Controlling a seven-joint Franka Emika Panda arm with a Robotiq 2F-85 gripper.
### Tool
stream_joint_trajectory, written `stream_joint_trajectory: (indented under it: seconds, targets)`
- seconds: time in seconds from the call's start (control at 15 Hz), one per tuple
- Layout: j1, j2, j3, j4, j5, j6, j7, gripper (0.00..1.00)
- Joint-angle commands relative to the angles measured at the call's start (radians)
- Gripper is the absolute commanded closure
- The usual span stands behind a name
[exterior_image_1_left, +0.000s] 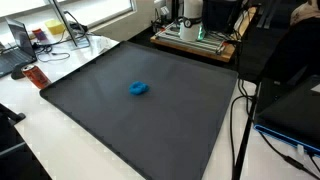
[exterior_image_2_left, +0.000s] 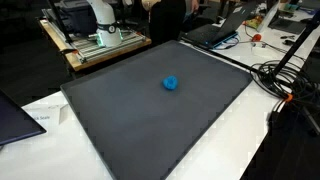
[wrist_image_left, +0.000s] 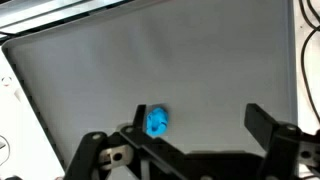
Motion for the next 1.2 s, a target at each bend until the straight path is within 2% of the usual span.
stream_joint_trajectory:
  seconds: [0.0, 0.4, 0.73, 1.13]
  targets:
    - [0.048, 0.007, -0.043, 0.002, -0.014, -0.003, 0.013, 0.00]
    - [0.059, 0.009, -0.045, 0.005, -0.012, 0.010, -0.011, 0.00]
    - [0.147, 0.014, -0.064, 0.010, 0.052, 0.102, -0.149, 0.00]
    - [0.245, -0.002, -0.080, 0.000, 0.186, 0.174, -0.361, 0.00]
